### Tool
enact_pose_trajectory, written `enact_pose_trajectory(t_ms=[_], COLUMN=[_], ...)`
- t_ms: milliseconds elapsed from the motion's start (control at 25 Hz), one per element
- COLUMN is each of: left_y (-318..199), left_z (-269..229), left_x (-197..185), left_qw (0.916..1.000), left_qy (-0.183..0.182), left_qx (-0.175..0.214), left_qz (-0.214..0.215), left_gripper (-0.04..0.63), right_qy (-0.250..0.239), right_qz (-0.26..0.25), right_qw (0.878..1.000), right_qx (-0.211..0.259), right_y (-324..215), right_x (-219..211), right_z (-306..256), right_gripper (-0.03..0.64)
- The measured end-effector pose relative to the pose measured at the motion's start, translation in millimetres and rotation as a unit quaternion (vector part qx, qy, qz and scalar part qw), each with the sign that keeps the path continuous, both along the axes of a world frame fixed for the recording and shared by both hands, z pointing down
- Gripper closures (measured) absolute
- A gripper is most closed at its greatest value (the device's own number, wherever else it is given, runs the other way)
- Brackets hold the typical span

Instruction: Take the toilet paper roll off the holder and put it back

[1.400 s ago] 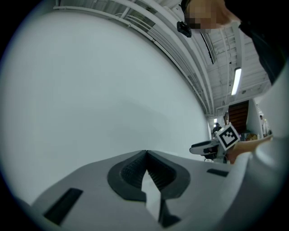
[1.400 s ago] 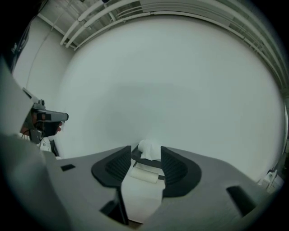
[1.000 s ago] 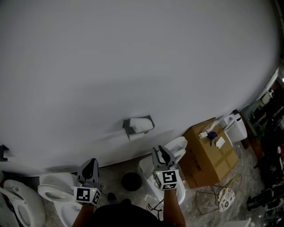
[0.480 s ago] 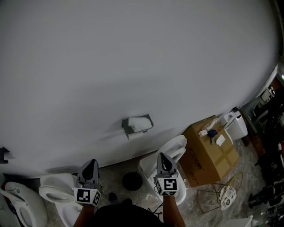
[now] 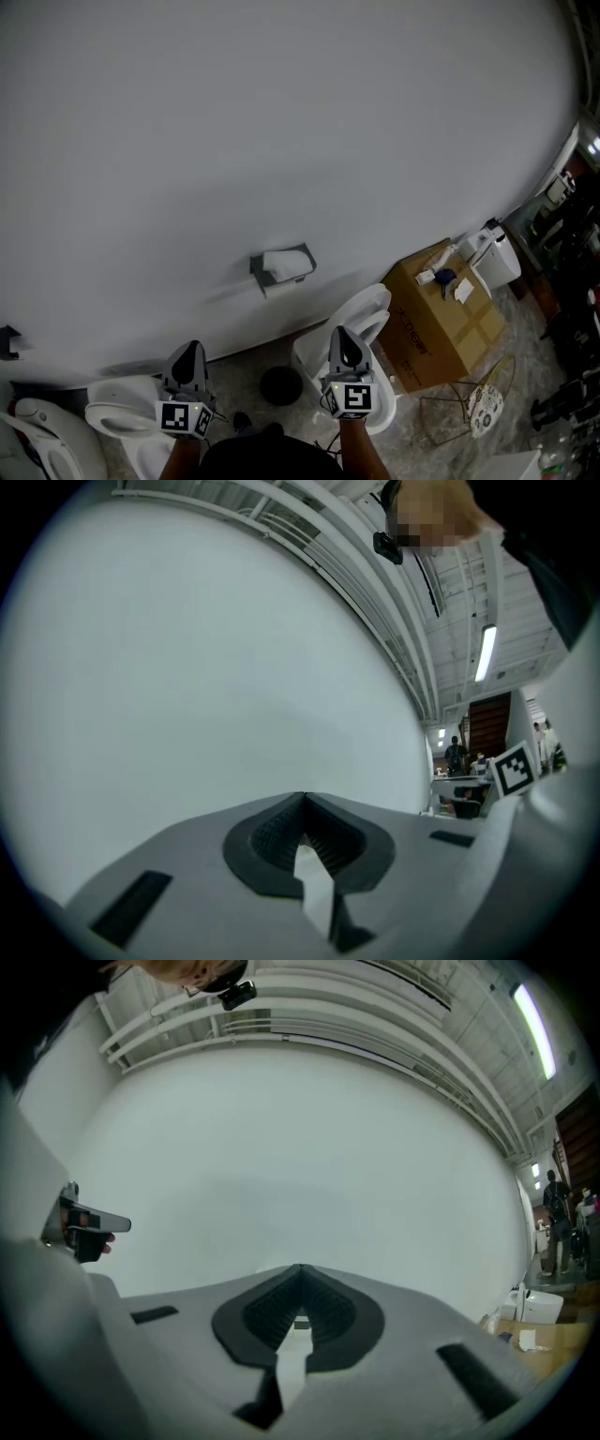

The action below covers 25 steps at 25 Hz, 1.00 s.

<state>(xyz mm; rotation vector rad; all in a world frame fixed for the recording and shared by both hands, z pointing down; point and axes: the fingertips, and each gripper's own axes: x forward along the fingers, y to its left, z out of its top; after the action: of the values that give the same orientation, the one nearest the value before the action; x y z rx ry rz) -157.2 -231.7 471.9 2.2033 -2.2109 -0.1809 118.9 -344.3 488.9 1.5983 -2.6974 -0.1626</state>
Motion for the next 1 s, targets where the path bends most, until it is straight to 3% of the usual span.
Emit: enact_pose_trajectory(t_ms=[1000], left_y=[-7.8], left_z=[-1.5], left_x=[7.2], left_qw=[0.9999], left_qy=[-0.006], left_qx=[0.003], left_qz=[0.007], left_gripper=[0.592], right_qy=[0.003], right_qz=[-0.001], right_qw=[1.000], right_qx=[0.024], right_y=[4.8], right_x=[3.7], right_z=[-9.5], right_gripper=[0.614])
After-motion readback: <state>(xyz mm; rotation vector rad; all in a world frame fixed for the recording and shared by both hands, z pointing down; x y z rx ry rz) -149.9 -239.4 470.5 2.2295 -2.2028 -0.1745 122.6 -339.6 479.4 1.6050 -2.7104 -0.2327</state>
